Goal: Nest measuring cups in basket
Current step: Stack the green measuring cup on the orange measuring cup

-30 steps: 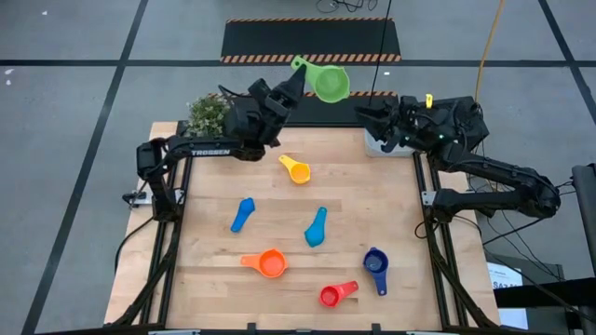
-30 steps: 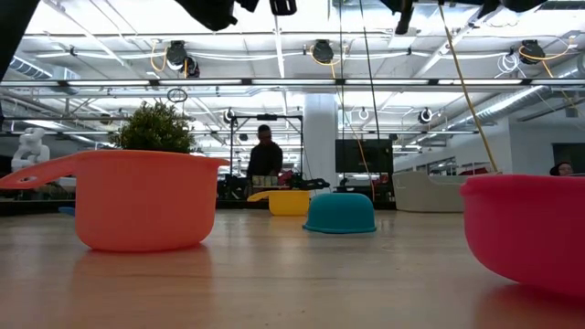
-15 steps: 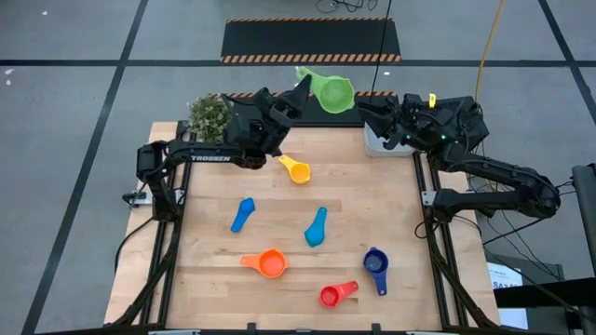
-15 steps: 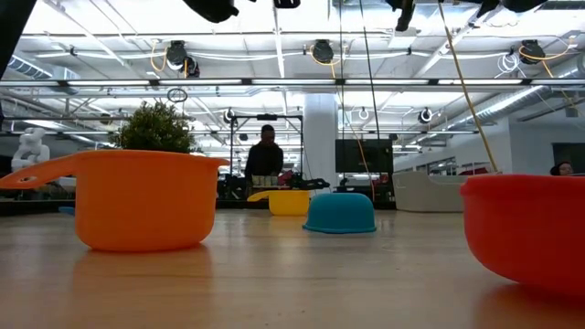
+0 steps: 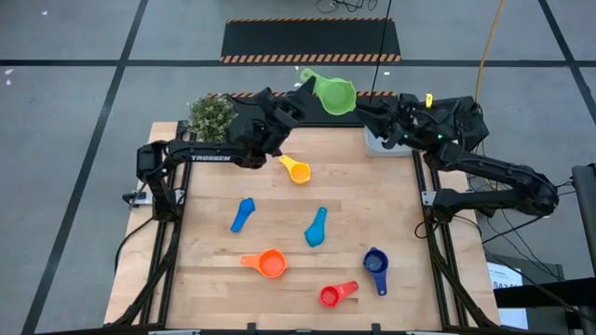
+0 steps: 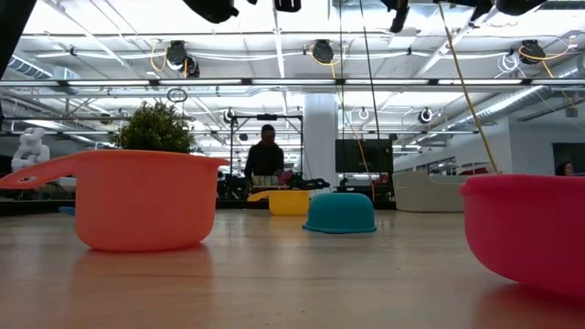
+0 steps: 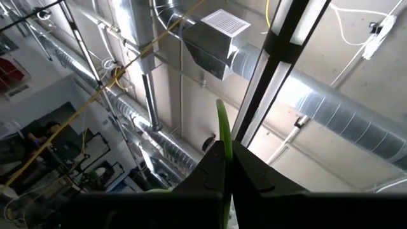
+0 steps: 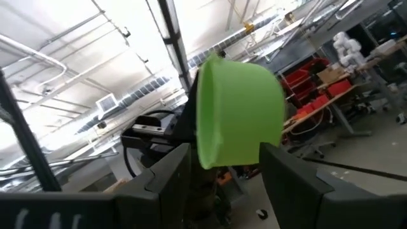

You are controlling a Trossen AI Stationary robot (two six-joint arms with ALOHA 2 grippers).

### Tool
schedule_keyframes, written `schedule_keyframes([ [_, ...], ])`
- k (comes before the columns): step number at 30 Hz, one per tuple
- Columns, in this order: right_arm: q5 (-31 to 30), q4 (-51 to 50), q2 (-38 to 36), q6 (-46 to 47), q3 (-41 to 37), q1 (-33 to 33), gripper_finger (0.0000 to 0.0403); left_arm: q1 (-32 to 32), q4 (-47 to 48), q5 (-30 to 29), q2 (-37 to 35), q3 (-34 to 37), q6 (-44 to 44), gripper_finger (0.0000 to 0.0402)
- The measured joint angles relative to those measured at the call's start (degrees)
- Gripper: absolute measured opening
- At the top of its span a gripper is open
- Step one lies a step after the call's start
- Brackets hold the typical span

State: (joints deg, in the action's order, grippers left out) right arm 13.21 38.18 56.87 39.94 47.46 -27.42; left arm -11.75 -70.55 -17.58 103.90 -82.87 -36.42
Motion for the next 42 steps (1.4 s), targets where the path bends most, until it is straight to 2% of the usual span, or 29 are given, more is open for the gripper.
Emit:
schedule_keyframes([
  [5,0.6,1.5,1.3,2.2,0.0,0.0,0.0169,-0.3,0.1,0.1,0.0,0.0,0.3,0.0011],
  [11,0.6,3.0,2.3,2.5,0.0,0.0,0.0136,-0.3,0.1,0.1,0.0,0.0,0.3,0.0005],
  [24,0.6,4.4,2.8,2.9,0.0,0.0,0.0011,-0.6,1.6,0.1,0.0,0.0,0.6,0.0014],
  [32,0.6,4.3,2.8,3.0,0.0,-0.1,0.0003,-0.6,3.7,0.0,-0.1,-0.1,1.6,0.0008],
  [34,0.7,4.3,2.8,3.5,0.0,-0.4,0.0002,-0.6,4.5,-0.1,-0.2,-0.1,4.5,0.0027],
  [37,0.9,4.5,2.6,5.2,0.0,-1.4,0.0001,-0.6,6.3,0.0,-0.7,0.0,8.8,0.0081],
  [42,0.9,4.4,1.3,7.6,0.0,-3.1,0.0001,-1.4,14.2,-0.3,-4.9,0.0,8.7,0.0174],
])
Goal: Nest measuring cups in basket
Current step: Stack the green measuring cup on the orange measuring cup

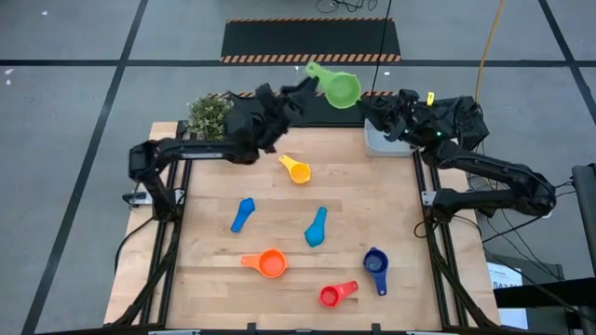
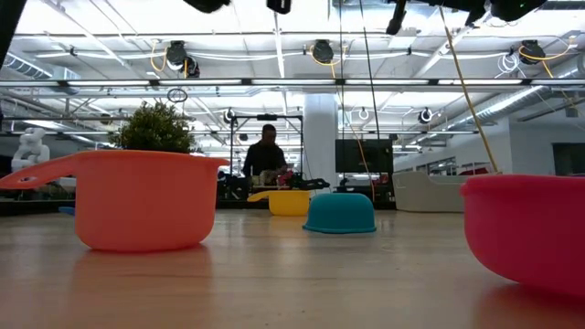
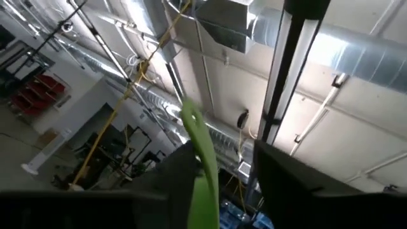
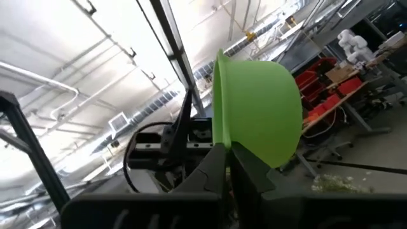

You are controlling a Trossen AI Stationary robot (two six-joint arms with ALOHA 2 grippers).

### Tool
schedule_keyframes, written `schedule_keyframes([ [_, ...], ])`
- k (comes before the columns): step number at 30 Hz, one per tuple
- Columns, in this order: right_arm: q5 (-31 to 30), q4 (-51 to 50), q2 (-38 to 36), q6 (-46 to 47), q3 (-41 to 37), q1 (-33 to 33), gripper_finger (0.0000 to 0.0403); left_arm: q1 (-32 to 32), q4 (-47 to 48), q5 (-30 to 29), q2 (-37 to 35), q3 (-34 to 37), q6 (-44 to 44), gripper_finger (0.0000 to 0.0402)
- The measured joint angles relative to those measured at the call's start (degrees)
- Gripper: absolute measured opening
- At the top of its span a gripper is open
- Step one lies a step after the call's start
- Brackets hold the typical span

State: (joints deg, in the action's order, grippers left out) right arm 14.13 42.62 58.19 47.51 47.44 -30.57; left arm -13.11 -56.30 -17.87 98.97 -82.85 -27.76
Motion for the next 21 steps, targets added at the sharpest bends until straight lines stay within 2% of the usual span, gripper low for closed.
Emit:
schedule_keyframes([
  [3,0.0,-1.7,-1.2,1.2,0.0,-0.9,0.0001,-1.2,13.1,0.9,-4.1,-0.1,-2.9,0.0215],
  [6,2.8,-4.3,-2.4,3.4,0.0,-2.2,0.0000,-3.0,27.7,4.2,-8.5,0.0,-7.6,0.0237],
  [12,8.7,-11.5,-3.5,8.4,0.0,-3.7,0.0000,-8.1,51.5,14.3,-16.5,-0.1,-16.4,0.0237],
  [17,15.4,-16.9,-3.6,10.2,0.0,-3.6,0.0000,-11.6,62.1,26.2,-20.0,0.0,-21.1,0.0233],
  [21,21.2,-22.2,-3.5,10.4,0.0,-3.6,0.0000,-12.5,67.4,32.3,-21.5,0.0,-24.0,0.0232],
])
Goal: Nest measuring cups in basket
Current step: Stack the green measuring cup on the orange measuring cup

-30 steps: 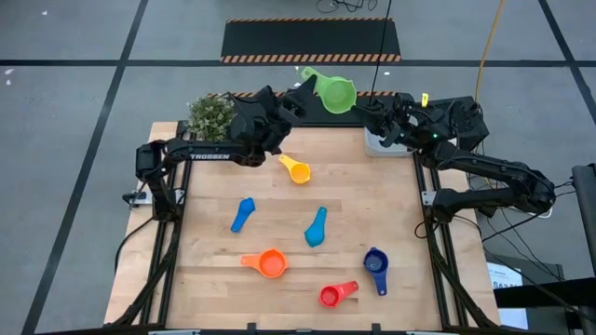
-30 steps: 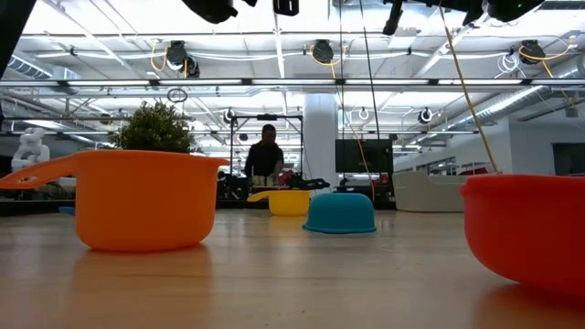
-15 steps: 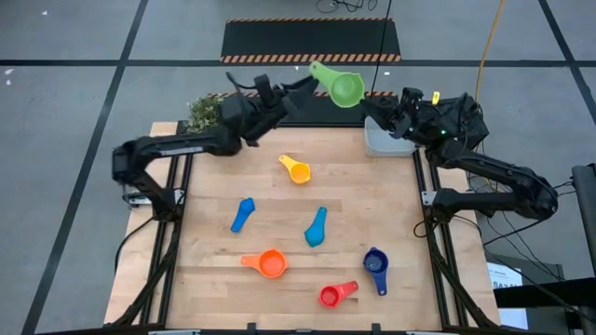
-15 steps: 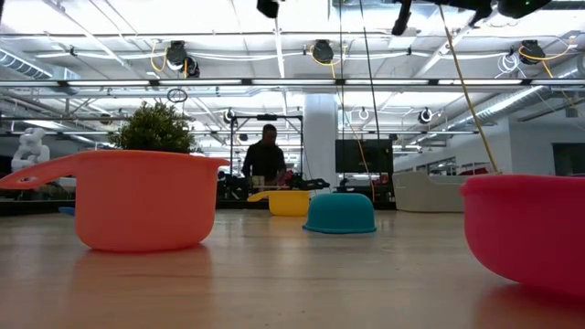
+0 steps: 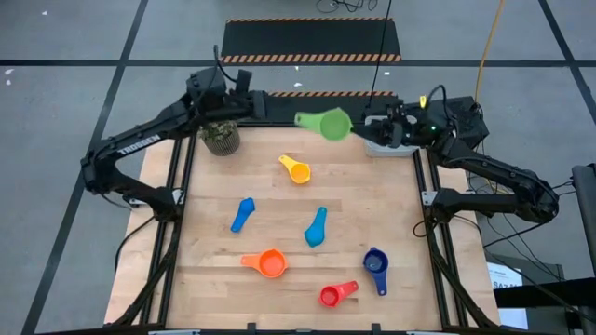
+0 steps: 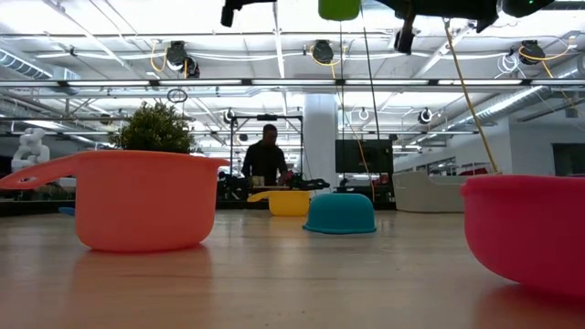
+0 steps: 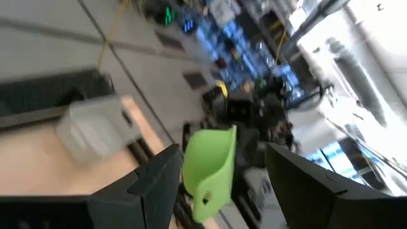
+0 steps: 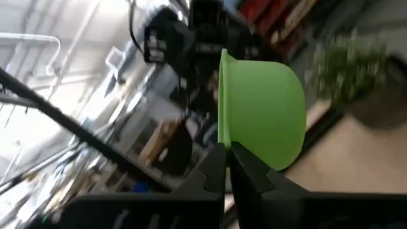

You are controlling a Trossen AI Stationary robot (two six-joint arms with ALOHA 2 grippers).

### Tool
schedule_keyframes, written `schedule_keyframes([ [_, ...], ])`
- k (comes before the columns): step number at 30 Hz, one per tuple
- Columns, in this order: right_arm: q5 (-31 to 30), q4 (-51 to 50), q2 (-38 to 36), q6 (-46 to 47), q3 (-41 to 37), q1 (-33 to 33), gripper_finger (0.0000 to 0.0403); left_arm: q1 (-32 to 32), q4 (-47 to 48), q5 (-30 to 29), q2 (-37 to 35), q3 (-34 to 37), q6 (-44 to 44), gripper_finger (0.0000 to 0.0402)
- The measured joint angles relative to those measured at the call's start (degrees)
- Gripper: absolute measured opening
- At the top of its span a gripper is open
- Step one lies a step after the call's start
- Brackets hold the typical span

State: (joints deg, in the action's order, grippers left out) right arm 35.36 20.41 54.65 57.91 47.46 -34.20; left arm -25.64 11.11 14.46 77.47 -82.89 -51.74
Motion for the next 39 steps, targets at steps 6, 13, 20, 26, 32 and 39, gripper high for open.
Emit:
schedule_keyframes([
  [6,5.6,-5.0,0.0,0.8,0.0,0.1,0.0000,1.7,6.1,2.8,-0.3,0.0,0.1,0.0232],
  [13,5.7,-6.0,0.0,1.3,0.0,0.2,0.0000,6.2,8.0,-0.6,-0.3,1.1,-1.8,0.0232],
  [20,5.5,-5.6,0.0,1.5,0.0,0.2,0.0000,9.7,-4.3,-4.3,-0.3,6.2,-7.0,0.0232],
  [26,5.5,-5.2,0.0,2.9,0.0,0.2,0.0000,10.9,-16.9,-7.4,-0.2,14.3,-12.4,0.0232],
  [32,7.8,-5.0,0.0,4.4,0.0,0.2,0.0000,11.0,-20.0,-8.0,-0.2,17.0,-12.1,0.0232],
  [39,8.5,-4.9,0.0,4.7,0.0,0.2,0.0000,9.8,-21.9,-8.1,-1.8,16.9,-8.8,0.0232],
])
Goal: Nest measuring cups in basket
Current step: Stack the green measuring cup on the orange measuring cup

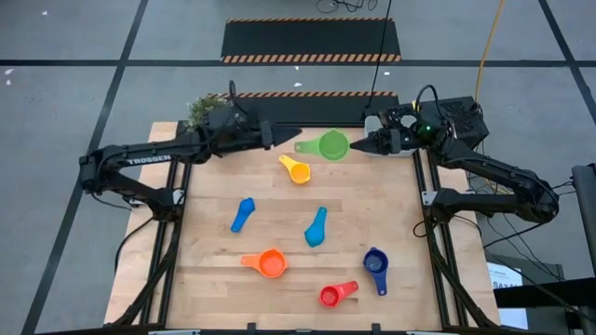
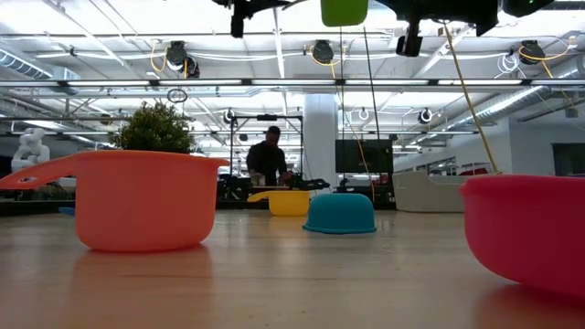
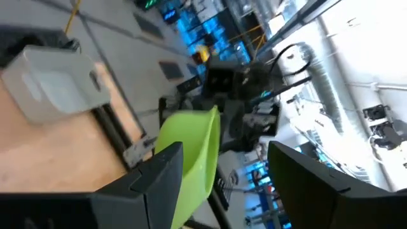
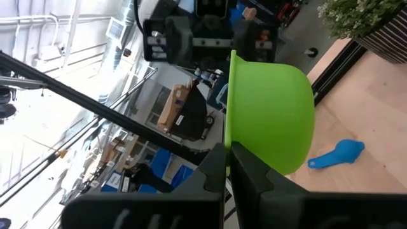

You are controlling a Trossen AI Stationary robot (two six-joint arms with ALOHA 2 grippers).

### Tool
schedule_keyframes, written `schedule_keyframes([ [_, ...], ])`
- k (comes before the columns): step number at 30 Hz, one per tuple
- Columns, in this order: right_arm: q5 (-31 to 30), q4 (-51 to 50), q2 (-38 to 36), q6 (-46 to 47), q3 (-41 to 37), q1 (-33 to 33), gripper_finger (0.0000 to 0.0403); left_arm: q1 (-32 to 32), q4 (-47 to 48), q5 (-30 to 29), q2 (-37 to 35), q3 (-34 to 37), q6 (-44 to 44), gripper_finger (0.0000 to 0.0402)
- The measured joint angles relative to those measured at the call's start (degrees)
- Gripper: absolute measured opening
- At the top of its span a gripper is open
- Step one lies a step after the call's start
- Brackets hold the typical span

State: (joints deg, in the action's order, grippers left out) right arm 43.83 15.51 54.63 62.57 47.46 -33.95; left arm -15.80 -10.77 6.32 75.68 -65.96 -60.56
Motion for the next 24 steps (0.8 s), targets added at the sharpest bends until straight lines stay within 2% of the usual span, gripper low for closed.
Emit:
schedule_keyframes([
  [5,0.0,0.1,0.0,0.4,0.0,0.0,0.0000,-1.3,3.2,0.1,-1.6,0.0,2.4,0.0232],
  [8,0.0,0.6,0.0,0.3,0.0,0.0,0.0000,-2.1,5.8,2.4,-2.4,0.0,3.2,0.0232],
  [12,0.0,0.6,0.0,-0.1,0.0,0.0,0.0000,-2.1,6.2,4.2,-2.1,0.0,3.8,0.0232],
  [24,-0.3,6.0,0.0,0.6,0.0,0.0,0.0000,-1.5,5.9,4.1,-0.2,0.0,5.4,0.0232],
])
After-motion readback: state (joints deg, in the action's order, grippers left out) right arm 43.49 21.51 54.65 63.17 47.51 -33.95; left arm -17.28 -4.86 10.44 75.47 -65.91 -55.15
